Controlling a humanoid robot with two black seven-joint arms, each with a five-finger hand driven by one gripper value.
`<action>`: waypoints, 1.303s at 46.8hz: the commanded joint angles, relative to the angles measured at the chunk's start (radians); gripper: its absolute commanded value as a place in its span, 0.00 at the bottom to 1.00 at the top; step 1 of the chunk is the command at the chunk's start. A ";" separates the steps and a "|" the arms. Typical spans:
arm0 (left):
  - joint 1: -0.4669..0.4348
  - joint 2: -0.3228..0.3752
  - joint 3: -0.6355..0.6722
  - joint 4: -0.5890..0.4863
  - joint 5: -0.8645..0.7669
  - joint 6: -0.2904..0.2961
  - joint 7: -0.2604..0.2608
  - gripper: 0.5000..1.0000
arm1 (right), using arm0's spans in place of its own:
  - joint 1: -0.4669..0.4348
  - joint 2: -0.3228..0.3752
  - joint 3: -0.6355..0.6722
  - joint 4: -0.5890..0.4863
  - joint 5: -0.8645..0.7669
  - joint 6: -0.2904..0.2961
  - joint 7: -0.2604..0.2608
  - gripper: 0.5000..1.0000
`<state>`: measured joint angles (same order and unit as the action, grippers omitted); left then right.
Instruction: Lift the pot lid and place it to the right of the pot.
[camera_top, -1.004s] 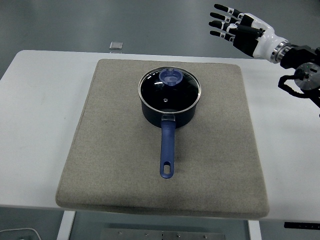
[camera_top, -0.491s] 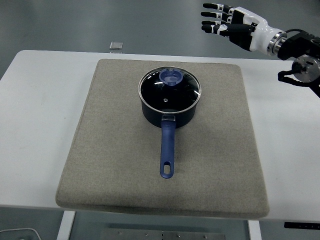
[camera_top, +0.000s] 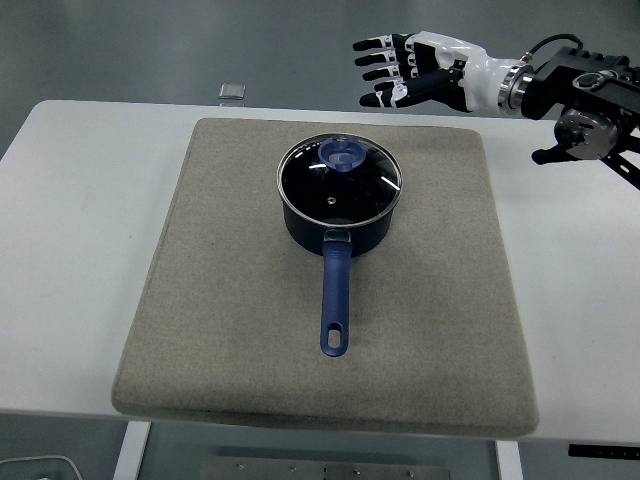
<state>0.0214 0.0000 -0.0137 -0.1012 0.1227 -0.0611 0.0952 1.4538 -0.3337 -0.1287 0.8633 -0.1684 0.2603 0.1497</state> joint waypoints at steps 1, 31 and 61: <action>0.000 0.000 0.001 0.000 0.000 0.000 0.000 1.00 | 0.022 -0.001 -0.017 0.022 -0.063 -0.015 0.001 0.80; 0.000 0.000 0.000 0.000 0.000 0.000 0.000 1.00 | 0.210 0.091 -0.275 0.085 -0.428 -0.035 0.001 0.80; 0.000 0.000 0.000 0.000 0.000 0.000 0.000 1.00 | 0.309 0.202 -0.440 0.059 -0.454 -0.078 -0.001 0.80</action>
<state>0.0214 0.0000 -0.0136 -0.1012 0.1226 -0.0611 0.0950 1.7603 -0.1318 -0.5596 0.9222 -0.6228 0.1823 0.1487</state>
